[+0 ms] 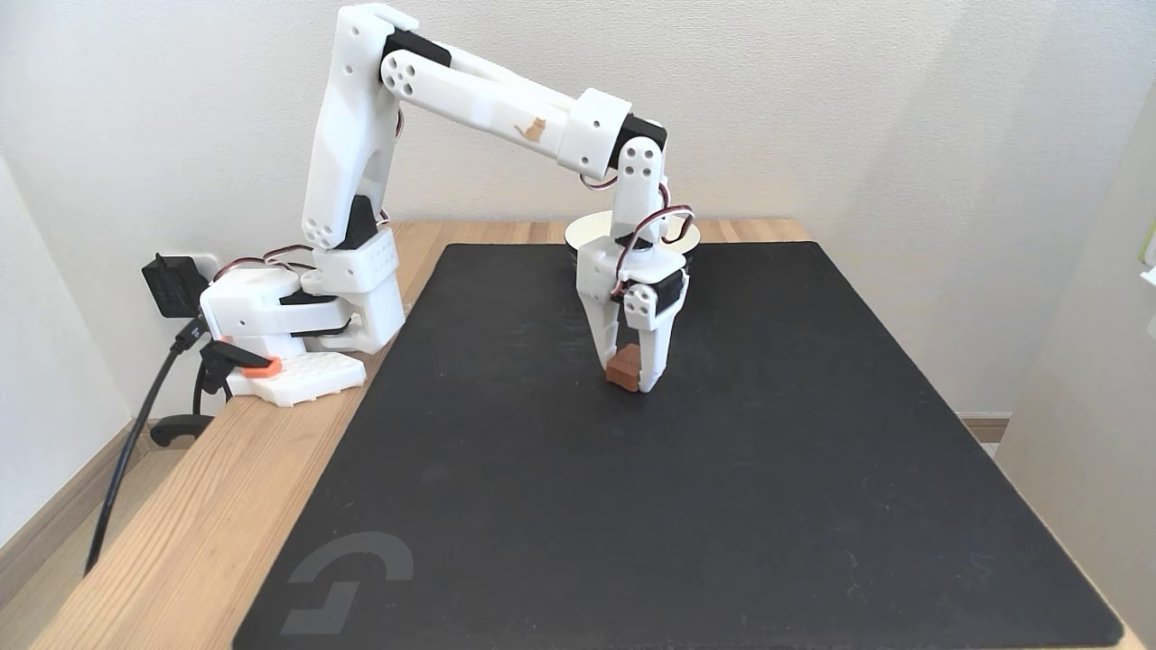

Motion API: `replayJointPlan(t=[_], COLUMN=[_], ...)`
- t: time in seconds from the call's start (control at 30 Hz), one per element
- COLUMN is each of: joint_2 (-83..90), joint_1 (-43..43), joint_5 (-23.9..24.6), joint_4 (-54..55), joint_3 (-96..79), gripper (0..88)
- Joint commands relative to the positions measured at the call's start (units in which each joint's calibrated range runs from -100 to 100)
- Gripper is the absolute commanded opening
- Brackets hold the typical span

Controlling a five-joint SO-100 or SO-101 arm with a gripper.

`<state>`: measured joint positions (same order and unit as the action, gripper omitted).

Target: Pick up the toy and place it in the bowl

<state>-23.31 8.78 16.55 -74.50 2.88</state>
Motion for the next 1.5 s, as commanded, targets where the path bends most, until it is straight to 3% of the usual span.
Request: replayJointPlan(t=[0.0, 0.17, 0.3, 0.43, 0.73, 0.83, 0.9, 1.0, 1.17, 1.3, 1.47], joint_2=[2.51, 16.77, 25.69, 25.86, 26.69, 26.69, 26.69, 26.94, 36.19, 50.28, 67.54], joint_1=[-1.55, -6.31, -21.03, -30.49, -38.02, -37.85, -37.68, -37.51, -31.74, -25.22, -16.02], joint_5=[-0.48, -0.58, -6.11, -7.73, -7.83, -7.83, -7.83, -7.83, -7.83, -7.83, -7.83], joint_4=[-0.01, 0.67, 8.37, 13.12, 29.88, 29.97, 29.97, 29.97, 29.97, 30.56, 29.97], joint_3=[1.13, 5.0, 4.64, -0.04, -22.03, -22.12, -22.3, -21.94, -23.66, -29.15, -47.45], gripper=[3.3, 3.3, 3.3, 3.3, 5.3, 16.5, 31.6, 38.7, 35.2, 2.1, 5.4])
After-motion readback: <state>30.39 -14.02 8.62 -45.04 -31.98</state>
